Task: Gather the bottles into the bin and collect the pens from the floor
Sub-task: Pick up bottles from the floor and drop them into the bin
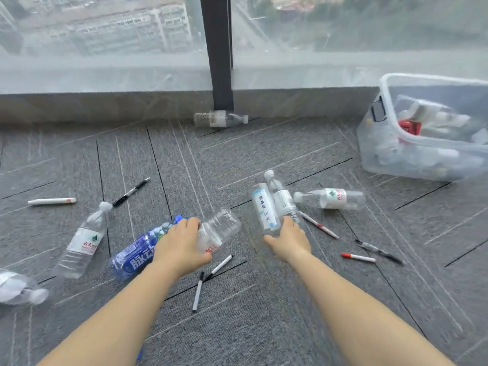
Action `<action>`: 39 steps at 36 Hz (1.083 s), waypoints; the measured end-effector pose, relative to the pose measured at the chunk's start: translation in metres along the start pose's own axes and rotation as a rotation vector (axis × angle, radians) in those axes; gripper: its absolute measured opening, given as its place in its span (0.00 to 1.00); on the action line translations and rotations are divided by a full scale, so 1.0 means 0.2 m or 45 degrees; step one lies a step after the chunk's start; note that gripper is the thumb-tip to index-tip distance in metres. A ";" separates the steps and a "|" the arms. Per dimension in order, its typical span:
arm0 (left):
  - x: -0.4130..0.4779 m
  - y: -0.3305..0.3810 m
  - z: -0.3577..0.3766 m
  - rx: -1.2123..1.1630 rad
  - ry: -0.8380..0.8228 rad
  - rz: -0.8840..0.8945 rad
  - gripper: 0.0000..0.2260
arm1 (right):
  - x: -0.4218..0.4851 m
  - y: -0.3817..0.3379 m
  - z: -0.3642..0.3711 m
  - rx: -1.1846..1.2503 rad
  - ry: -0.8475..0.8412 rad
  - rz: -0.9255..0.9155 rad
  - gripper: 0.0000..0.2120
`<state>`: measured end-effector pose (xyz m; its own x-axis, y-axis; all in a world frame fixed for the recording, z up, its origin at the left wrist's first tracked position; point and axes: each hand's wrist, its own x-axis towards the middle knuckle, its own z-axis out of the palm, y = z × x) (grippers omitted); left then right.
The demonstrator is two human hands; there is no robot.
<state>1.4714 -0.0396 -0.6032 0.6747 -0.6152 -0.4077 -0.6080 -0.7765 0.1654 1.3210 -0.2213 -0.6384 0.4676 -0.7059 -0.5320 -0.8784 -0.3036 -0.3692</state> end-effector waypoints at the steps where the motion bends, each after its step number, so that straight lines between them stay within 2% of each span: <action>1: -0.02 0.06 -0.05 -0.011 0.011 0.019 0.28 | -0.03 0.02 -0.09 0.051 0.020 0.007 0.31; 7: -0.16 0.44 -0.37 -0.125 0.072 0.131 0.29 | -0.26 0.19 -0.61 0.405 0.143 0.043 0.31; 9: -0.24 0.61 -0.50 -0.174 0.130 0.195 0.29 | -0.35 0.30 -0.80 0.526 0.197 0.044 0.28; 13: -0.40 0.97 -0.73 -0.305 0.218 0.300 0.25 | -0.58 0.50 -1.14 0.739 0.278 0.046 0.29; 17: -0.55 1.27 -0.88 -0.428 0.248 0.377 0.22 | -0.77 0.70 -1.37 0.985 0.379 0.149 0.23; 21: -0.64 1.47 -0.96 -0.501 0.241 0.421 0.22 | -0.85 0.85 -1.53 1.109 0.349 0.292 0.26; 23: -0.66 1.54 -0.98 -0.531 0.248 0.435 0.23 | -0.85 0.87 -1.62 1.294 0.314 0.335 0.26; 25: -0.68 1.60 -1.01 -0.551 0.256 0.442 0.23 | -0.80 0.84 -1.76 1.530 0.337 0.288 0.27; 28: -0.69 1.67 -1.06 -0.552 0.284 0.465 0.24 | -0.74 0.73 -2.05 1.824 0.307 0.011 0.21; 31: -0.68 1.72 -1.12 -0.550 0.313 0.478 0.26 | -0.75 0.66 -2.25 1.756 0.219 -0.159 0.26; 34: -0.68 1.74 -1.16 -0.541 0.338 0.467 0.27 | -0.78 0.68 -2.23 1.485 0.244 -0.040 0.32; 36: -0.68 1.74 -1.17 -0.546 0.337 0.460 0.27 | -0.80 0.73 -2.14 1.362 0.284 0.062 0.29; 39: -0.70 1.74 -1.17 -0.540 0.310 0.441 0.27 | -0.85 0.82 -2.03 1.285 0.284 0.130 0.16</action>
<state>1.2638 -0.2547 -0.2785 0.5740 -0.8168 -0.0572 -0.6232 -0.4811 0.6165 1.0573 -0.4108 -0.2978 0.2765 -0.8318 -0.4814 -0.3730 0.3687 -0.8514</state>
